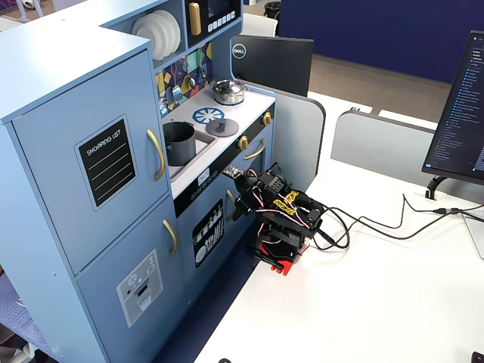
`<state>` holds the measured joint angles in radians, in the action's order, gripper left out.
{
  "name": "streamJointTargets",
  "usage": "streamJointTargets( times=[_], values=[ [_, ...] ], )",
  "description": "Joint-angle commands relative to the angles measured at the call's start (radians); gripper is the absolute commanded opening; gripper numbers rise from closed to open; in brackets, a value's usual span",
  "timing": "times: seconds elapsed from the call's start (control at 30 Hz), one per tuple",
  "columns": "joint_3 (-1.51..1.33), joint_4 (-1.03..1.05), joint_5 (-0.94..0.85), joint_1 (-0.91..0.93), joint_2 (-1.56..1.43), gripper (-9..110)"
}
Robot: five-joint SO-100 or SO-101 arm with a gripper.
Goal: Pick up the lid from the counter and put it on the gray recipient
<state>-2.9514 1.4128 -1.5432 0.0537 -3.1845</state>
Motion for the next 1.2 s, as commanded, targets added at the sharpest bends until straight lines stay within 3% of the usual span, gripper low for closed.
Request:
streamJointTargets(
  times=[0.0, 0.5, 0.87, 1.03, 1.17],
  values=[
    [-0.051, 0.115, 0.037, 0.031, 0.006, 0],
    [-0.008, 0.087, 0.046, 0.031, 0.006, 0],
    [0.600, 0.067, -0.069, 0.084, 0.204, 0],
    [0.733, -0.071, -0.144, 0.173, 0.270, 0],
    [0.699, -0.391, -0.109, 0.285, 0.279, 0]
  ],
)
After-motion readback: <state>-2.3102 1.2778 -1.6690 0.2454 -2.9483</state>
